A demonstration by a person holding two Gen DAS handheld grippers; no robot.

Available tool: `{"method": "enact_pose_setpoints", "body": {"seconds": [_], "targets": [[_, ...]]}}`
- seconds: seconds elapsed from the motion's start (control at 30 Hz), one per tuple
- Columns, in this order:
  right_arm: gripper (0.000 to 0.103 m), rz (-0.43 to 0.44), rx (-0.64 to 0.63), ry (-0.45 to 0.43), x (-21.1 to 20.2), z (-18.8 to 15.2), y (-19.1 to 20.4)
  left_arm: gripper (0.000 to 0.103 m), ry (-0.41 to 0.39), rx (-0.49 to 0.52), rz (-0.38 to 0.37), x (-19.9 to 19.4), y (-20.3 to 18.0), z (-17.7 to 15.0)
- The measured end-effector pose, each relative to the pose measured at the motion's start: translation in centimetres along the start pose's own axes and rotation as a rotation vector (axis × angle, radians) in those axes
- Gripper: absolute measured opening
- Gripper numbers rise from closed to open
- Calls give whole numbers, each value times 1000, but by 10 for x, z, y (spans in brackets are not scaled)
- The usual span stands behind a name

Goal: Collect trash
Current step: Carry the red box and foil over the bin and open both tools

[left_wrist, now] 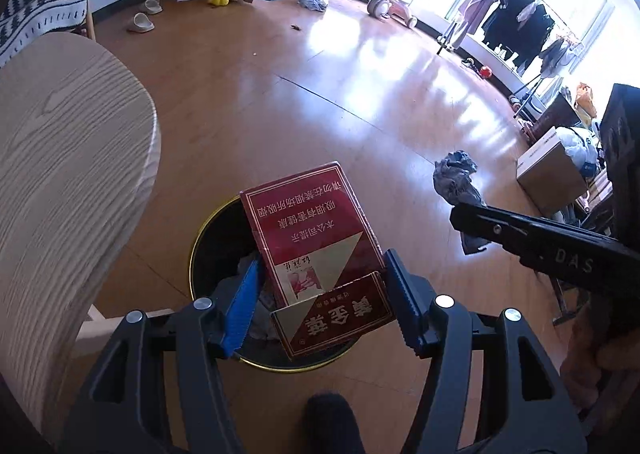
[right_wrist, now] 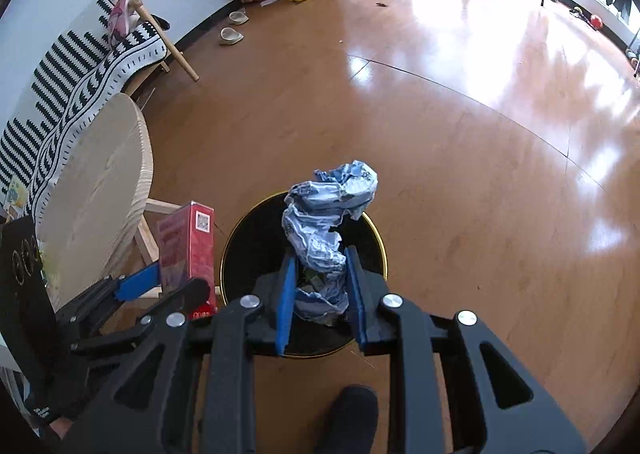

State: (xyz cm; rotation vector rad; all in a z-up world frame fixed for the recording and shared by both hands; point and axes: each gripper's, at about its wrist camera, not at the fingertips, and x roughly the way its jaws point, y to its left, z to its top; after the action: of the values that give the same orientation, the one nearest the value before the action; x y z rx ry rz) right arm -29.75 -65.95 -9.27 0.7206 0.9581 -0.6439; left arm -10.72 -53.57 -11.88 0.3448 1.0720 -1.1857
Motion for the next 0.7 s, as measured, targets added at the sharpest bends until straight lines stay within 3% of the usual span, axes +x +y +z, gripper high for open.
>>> {"method": "enact_pose_setpoints", "body": {"seconds": [0.13,0.67,0.7], "targets": [[24,-2,3,-1,0,2,2,75,-2,-27,17,0,0,0],[25,14,-54,28,11,10,38,84,-96,-88,12,-60,21,-7],[29,16,-61,29,12,10,42,85,-103,-102,15,-66,25,-8]]}}
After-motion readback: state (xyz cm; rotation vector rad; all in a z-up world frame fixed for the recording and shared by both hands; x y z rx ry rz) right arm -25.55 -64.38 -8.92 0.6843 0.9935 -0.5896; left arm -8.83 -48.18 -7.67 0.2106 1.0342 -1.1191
